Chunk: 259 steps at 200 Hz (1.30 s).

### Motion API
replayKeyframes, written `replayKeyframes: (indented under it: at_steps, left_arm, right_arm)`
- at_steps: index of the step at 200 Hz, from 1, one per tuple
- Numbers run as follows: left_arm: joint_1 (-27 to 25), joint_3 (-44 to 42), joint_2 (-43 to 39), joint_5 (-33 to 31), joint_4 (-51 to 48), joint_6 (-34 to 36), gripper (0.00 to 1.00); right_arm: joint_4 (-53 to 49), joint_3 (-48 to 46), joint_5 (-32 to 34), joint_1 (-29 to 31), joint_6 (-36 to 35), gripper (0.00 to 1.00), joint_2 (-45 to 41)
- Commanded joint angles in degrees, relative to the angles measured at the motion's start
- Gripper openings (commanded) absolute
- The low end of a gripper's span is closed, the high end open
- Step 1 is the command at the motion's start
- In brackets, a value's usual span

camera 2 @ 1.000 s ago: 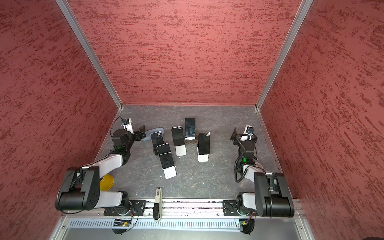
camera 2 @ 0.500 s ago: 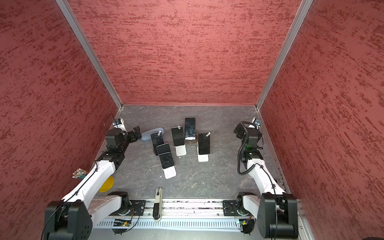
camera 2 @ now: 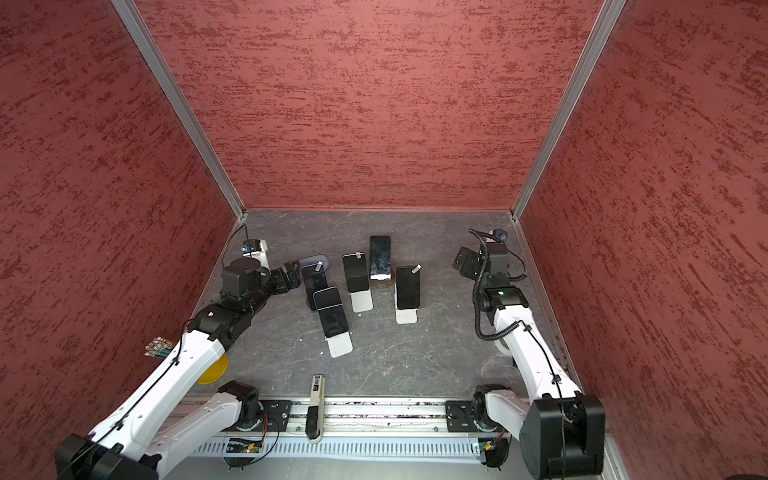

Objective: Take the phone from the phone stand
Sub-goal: 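Reach both grippers forward toward the phones on white stands, then grip the black phone with the right gripper and lift it while the left hovers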

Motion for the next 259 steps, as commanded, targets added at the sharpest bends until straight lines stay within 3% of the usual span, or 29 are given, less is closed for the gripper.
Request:
replayKeyframes:
  at_steps: [1, 85, 139, 226, 259]
  left_arm:
    - [-3.43, 2.57, -1.23, -2.66, -4.01, -1.66, 1.00]
    - [-15.84, 5.36, -0.05, -1.24, -2.86, -4.70, 0.99]
    - [-21.65, 6.98, 1.37, -2.85, -0.84, -5.30, 1.00]
    - [-24.87, 9.32, 4.39, -3.35, 0.03, -4.09, 1.00]
    - [-25.51, 9.16, 4.22, -3.30, 0.58, -3.72, 1.00]
  right_arm:
    - [-4.07, 1.53, -5.46, 2.38, 1.14, 0.99, -0.89]
    - [-7.40, -0.01, -9.04, 14.15, -0.64, 0.99, -2.66]
    - [-4.42, -4.23, -9.49, 21.21, -0.67, 0.99, -2.54]
    - [3.71, -9.50, -1.76, 29.29, 3.50, 0.99, -0.38]
    - [4.02, -8.21, 4.58, 30.55, 4.69, 0.99, 0.26]
